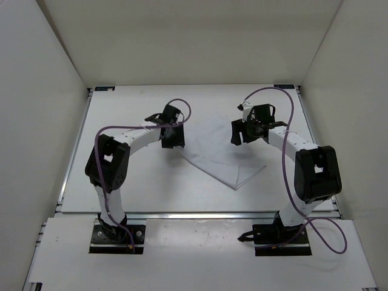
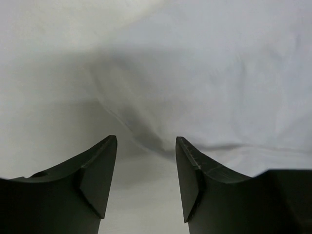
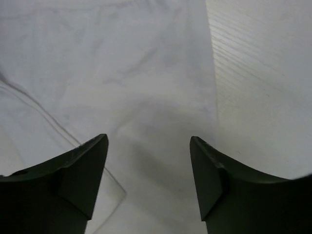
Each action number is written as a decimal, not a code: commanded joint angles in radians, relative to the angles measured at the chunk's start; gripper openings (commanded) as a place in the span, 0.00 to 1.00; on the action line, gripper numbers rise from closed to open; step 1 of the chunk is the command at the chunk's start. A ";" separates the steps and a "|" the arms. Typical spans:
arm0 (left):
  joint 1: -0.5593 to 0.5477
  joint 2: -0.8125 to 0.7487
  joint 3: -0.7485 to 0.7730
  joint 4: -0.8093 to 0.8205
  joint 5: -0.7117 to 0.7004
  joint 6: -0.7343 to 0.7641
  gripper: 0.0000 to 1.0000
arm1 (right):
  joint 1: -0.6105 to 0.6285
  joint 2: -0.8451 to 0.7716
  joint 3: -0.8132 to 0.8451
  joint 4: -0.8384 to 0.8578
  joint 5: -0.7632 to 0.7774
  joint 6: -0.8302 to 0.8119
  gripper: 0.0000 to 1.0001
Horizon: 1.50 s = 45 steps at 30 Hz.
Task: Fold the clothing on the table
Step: Flatten the skirt out
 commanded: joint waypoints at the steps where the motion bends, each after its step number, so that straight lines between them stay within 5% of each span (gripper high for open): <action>1: -0.085 -0.118 -0.135 0.121 -0.011 -0.107 0.61 | -0.020 0.023 0.008 0.024 0.042 -0.027 0.63; 5: -0.104 -0.122 -0.227 0.239 -0.078 -0.175 0.50 | -0.019 0.034 -0.012 0.041 0.091 -0.014 0.42; 9: -0.099 -0.083 -0.244 0.281 -0.146 -0.212 0.27 | -0.035 0.058 -0.032 -0.003 0.074 -0.005 0.25; 12: -0.088 -0.056 -0.235 0.287 -0.167 -0.218 0.12 | -0.046 0.063 -0.070 -0.011 0.054 0.014 0.19; 14: -0.061 -0.046 -0.225 0.275 -0.164 -0.204 0.11 | -0.060 0.043 -0.095 -0.017 0.016 0.017 0.17; 24: 0.089 0.066 -0.027 0.199 0.005 -0.028 0.34 | 0.006 0.054 -0.029 -0.053 -0.022 0.023 0.28; 28: 0.086 0.086 0.091 0.089 -0.009 0.037 0.47 | 0.027 0.104 0.092 -0.088 -0.010 0.021 0.48; 34: 0.114 0.031 0.098 0.141 0.031 0.032 0.71 | -0.012 0.242 0.380 -0.138 -0.041 0.055 0.65; 41: 0.114 0.128 0.289 0.109 -0.018 0.095 0.74 | -0.017 0.431 0.629 -0.184 -0.010 0.069 0.81; 45: 0.108 0.203 0.358 0.121 -0.043 0.080 0.75 | -0.014 0.569 0.762 -0.227 0.014 0.087 0.81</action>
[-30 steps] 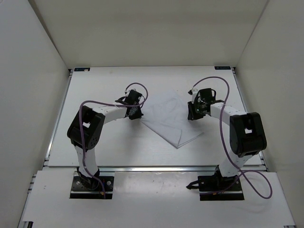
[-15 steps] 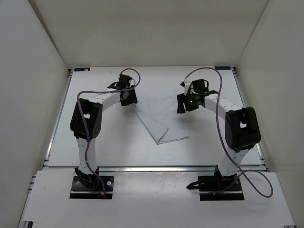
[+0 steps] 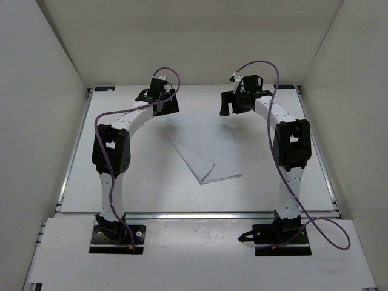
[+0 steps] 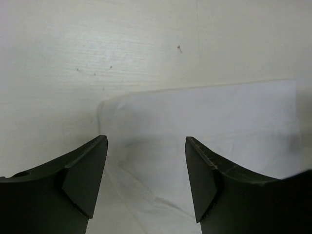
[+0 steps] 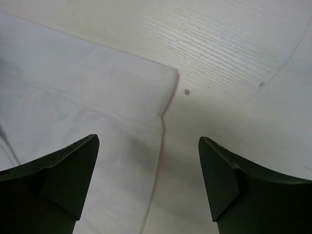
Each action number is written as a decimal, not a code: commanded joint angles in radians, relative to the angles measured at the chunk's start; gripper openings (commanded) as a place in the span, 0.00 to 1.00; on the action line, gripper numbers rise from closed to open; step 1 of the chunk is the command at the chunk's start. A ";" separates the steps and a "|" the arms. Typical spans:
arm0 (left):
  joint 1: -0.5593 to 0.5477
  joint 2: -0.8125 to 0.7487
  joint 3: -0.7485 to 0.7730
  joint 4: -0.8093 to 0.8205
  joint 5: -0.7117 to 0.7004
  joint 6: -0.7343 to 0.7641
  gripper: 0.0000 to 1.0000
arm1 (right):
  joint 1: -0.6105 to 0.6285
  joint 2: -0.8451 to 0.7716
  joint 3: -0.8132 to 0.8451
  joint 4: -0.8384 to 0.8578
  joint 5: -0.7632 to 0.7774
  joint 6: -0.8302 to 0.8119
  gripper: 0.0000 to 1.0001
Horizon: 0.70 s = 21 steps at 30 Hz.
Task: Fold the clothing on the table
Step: Flatten the skirt out, then fold the skirt
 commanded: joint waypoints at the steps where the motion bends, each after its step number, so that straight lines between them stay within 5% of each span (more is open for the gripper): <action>1: -0.009 0.069 0.083 -0.013 -0.022 0.005 0.75 | 0.011 0.087 0.098 -0.065 0.037 0.021 0.80; 10: 0.003 0.157 0.074 -0.021 -0.002 -0.029 0.64 | -0.003 0.186 0.193 -0.077 -0.004 0.028 0.77; 21: 0.005 0.072 -0.036 0.015 -0.053 -0.027 0.66 | 0.020 0.241 0.233 -0.085 -0.038 0.044 0.70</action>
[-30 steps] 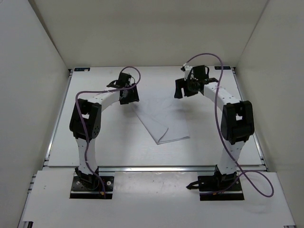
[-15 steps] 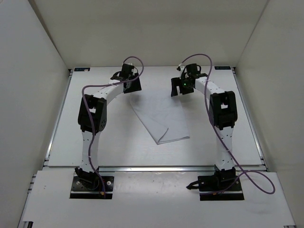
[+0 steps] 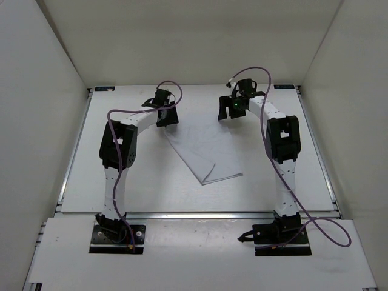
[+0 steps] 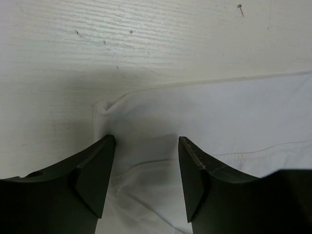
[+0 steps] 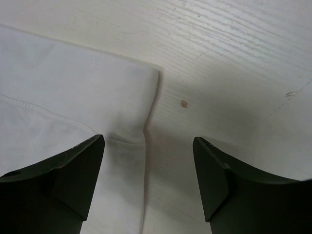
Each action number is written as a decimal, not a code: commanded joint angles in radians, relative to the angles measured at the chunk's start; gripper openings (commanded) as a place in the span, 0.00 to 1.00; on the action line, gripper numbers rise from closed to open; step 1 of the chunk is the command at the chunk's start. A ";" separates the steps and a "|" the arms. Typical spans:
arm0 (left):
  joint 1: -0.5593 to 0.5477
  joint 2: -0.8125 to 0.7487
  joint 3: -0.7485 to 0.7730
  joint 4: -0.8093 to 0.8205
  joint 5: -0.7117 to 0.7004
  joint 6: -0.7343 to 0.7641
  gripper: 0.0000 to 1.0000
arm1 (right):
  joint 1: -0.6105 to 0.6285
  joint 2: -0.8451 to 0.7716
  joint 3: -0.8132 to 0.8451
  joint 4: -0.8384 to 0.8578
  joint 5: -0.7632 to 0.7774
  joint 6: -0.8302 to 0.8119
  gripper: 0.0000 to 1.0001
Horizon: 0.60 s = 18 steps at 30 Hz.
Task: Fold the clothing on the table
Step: Fold the skirt
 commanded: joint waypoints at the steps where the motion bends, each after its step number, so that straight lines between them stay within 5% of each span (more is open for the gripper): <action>1: 0.005 -0.087 -0.026 -0.015 -0.026 0.001 0.66 | 0.031 0.019 0.034 0.002 -0.009 0.011 0.70; 18: 0.039 -0.286 -0.259 0.121 -0.029 -0.056 0.69 | 0.031 0.035 0.045 0.009 -0.039 0.003 0.61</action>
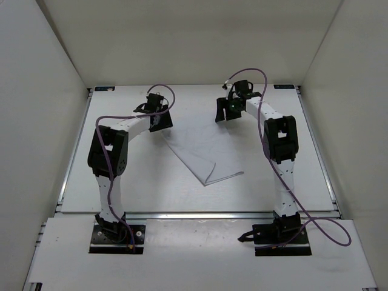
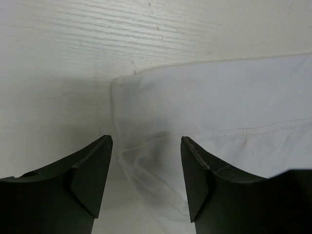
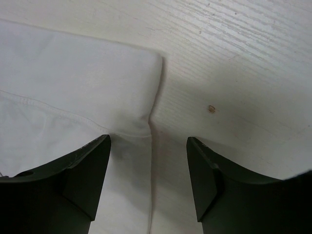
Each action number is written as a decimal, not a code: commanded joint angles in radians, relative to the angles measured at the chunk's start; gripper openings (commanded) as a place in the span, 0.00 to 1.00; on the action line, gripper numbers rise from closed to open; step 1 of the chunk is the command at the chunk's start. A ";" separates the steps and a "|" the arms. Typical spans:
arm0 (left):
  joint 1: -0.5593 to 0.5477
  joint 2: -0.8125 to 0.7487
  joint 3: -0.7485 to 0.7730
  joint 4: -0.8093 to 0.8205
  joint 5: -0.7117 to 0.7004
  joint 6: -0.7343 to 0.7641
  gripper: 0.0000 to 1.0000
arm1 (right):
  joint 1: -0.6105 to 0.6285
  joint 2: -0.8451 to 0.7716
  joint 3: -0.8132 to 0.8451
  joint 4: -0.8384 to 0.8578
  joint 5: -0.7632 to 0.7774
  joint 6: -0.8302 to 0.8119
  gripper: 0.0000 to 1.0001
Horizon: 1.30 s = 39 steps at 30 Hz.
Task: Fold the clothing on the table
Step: Fold the skirt
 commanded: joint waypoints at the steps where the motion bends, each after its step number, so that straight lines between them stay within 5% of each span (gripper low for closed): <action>1: 0.025 -0.115 -0.030 0.063 0.016 -0.027 0.69 | 0.002 0.017 0.044 0.016 -0.027 0.000 0.60; 18: 0.014 0.031 0.045 -0.028 -0.045 -0.013 0.61 | 0.047 0.048 0.052 0.013 -0.027 0.001 0.51; 25: 0.016 0.115 0.126 -0.058 0.049 -0.007 0.46 | 0.049 0.047 0.067 0.005 -0.006 -0.002 0.31; 28: 0.008 0.134 0.158 -0.046 0.090 -0.002 0.28 | 0.041 0.039 0.080 0.002 0.022 0.011 0.16; 32: 0.004 0.149 0.200 -0.014 0.153 0.016 0.02 | 0.009 -0.004 0.087 -0.019 0.048 0.006 0.12; 39: 0.007 0.157 0.255 0.009 0.259 0.045 0.00 | -0.062 -0.111 0.044 -0.027 0.042 -0.022 0.03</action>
